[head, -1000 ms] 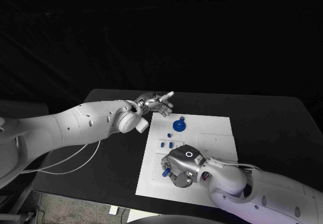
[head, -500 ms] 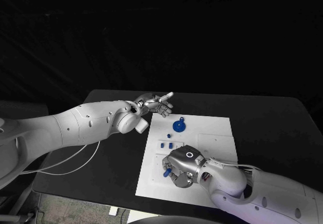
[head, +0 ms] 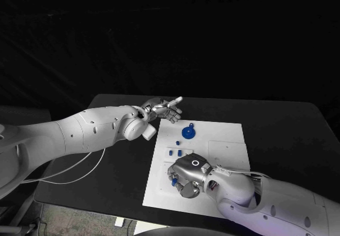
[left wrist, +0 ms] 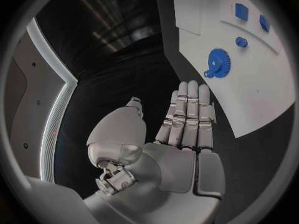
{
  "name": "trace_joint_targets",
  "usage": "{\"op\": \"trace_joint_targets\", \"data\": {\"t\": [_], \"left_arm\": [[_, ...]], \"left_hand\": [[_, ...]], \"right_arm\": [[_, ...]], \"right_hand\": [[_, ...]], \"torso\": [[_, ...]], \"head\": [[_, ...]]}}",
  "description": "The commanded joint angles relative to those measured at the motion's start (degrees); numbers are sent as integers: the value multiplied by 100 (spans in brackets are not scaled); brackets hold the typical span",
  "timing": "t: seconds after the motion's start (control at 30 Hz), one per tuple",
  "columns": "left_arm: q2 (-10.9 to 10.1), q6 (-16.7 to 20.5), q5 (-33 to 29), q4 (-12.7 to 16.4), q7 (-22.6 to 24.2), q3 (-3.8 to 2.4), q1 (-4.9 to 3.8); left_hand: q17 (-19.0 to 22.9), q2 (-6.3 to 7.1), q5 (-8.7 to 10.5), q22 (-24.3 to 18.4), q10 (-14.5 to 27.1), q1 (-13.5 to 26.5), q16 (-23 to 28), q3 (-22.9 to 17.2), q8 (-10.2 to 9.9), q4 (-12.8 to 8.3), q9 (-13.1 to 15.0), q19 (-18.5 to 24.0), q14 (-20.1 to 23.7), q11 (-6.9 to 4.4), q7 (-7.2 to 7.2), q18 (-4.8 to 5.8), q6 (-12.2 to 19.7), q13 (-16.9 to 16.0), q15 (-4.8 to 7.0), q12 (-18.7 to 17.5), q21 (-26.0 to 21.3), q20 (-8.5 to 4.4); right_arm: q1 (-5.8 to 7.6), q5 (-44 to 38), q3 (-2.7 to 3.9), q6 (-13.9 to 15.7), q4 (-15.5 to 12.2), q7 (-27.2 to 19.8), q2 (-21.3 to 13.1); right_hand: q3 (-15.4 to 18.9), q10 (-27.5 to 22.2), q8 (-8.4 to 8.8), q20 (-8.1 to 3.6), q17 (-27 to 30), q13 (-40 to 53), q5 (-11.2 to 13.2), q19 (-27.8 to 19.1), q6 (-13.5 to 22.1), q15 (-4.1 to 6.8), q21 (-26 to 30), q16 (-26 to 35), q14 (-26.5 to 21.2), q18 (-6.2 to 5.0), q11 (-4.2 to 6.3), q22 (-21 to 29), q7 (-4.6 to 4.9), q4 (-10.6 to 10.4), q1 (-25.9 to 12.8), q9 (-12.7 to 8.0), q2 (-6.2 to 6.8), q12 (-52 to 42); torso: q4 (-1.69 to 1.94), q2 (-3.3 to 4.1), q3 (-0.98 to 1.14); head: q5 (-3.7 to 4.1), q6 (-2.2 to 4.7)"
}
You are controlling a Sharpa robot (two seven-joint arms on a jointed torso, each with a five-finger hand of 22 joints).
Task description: Assemble the parts on the task board
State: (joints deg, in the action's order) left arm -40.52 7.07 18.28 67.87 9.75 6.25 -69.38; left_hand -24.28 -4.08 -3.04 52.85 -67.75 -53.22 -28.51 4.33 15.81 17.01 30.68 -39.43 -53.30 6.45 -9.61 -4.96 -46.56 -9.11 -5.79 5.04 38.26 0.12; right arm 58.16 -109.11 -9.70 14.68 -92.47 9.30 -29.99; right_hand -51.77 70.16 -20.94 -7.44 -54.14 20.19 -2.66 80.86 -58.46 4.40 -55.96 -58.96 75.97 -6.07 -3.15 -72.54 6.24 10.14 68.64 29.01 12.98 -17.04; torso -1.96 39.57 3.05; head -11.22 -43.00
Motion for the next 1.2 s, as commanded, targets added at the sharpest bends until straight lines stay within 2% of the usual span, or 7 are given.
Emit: {"op": "trace_joint_targets", "data": {"t": [0.03, 0.3, 0.53, 0.7, 0.9, 1.03, 1.2], "left_arm": [[16, -68, -37, 7, 42, -4, -7], [7, -66, -37, 11, 39, -4, -7], [-1, -52, -37, 15, 39, -4, -7], [-9, -51, -37, 16, 32, -4, -7], [-15, -50, -37, 18, 22, -4, -8], [-20, -54, -37, 21, 14, -4, -8], [-24, -43, -37, 19, 10, -4, -8]], "left_hand": [[-6, 2, 21, 6, -12, -64, 28, 33, 39, -3, -5, -34, -29, 4, 10, -112, -37, 8, -12, -6, -40, 2], [-10, -3, 21, 10, -12, -89, 33, 42, 43, -3, -7, -35, -29, 4, 12, -111, -42, 10, -13, -6, -42, 4], [-13, -3, 21, 13, -11, -106, 37, 49, 43, -4, -10, -35, -29, 5, 11, -111, -40, 12, -14, -7, -44, 4], [-15, -4, 21, 15, -10, -117, 39, 55, 42, -3, -12, -35, -29, 6, 10, -110, -38, 13, -14, -7, -46, 5], [-16, -2, 21, 16, -9, -120, 40, 58, 42, -3, -13, -34, -29, 6, 9, -109, -36, 14, -15, -8, -47, 6], [-17, 1, 21, 17, -5, -125, 44, 67, 39, -2, -16, -33, -27, 8, 6, -108, -30, 15, -16, -10, -49, 7], [-18, 2, 21, 18, -2, -129, 48, 73, 37, -2, -18, -32, -24, 10, 4, -107, -27, 17, -17, -11, -51, 8]], "right_arm": [[-13, 127, -8, -319, -1, -138, 41], [-13, 213, -10, -447, 54, -160, 84], [-12, 372, -10, -230, 80, -145, 63], [-11, 489, -10, -146, 88, -176, 52], [-11, 527, -10, 58, 98, -180, 28], [-11, 560, -10, 204, 84, -189, 7], [-10, 672, -8, 317, 56, -119, -33]], "right_hand": [[-11, 200, -30, -16, -2, -1, -25, -28, -29, 48, -26, -12, -60, -893, 167, -8, 7, 12, -42, 10, -3, -15], [224, 179, 1, 10, 14, 30, -228, -54, -45, 39, -39, 4, -66, -893, 162, -43, 8, 82, -317, 12, 44, -9], [540, 113, 72, 28, 39, 37, -453, -99, 17, 13, -6, 36, -91, -893, 132, -48, 33, 86, -610, -3, 167, 33], [689, -143, 268, 27, 62, -6, -353, -77, 349, -69, 33, 49, -81, -893, 41, -23, 180, 45, -645, -69, 323, 171], [736, -174, 300, 29, 67, -8, -341, -79, 411, -86, 47, 52, -84, -893, 25, -15, 209, 44, -631, -76, 340, 186], [935, -471, 476, 66, 92, -64, -320, -193, 741, -197, 149, 108, -183, -893, -88, 20, 350, 159, -671, -147, 395, 332], [1041, -575, 515, 98, 107, -72, -298, -209, 833, -233, 204, 113, -204, -893, -124, 48, 391, 180, -673, -164, 407, 364]], "torso": [[1, 0, 0], [-1, 1, -6], [2, -1, -3], [-3, 0, 2], [-7, 0, 4], [-6, -1, 4], [-4, -1, 5]], "head": [[3, -5], [4, -13], [2, -17], [6, -7], [7, -7], [13, 1], [20, 7]]}}
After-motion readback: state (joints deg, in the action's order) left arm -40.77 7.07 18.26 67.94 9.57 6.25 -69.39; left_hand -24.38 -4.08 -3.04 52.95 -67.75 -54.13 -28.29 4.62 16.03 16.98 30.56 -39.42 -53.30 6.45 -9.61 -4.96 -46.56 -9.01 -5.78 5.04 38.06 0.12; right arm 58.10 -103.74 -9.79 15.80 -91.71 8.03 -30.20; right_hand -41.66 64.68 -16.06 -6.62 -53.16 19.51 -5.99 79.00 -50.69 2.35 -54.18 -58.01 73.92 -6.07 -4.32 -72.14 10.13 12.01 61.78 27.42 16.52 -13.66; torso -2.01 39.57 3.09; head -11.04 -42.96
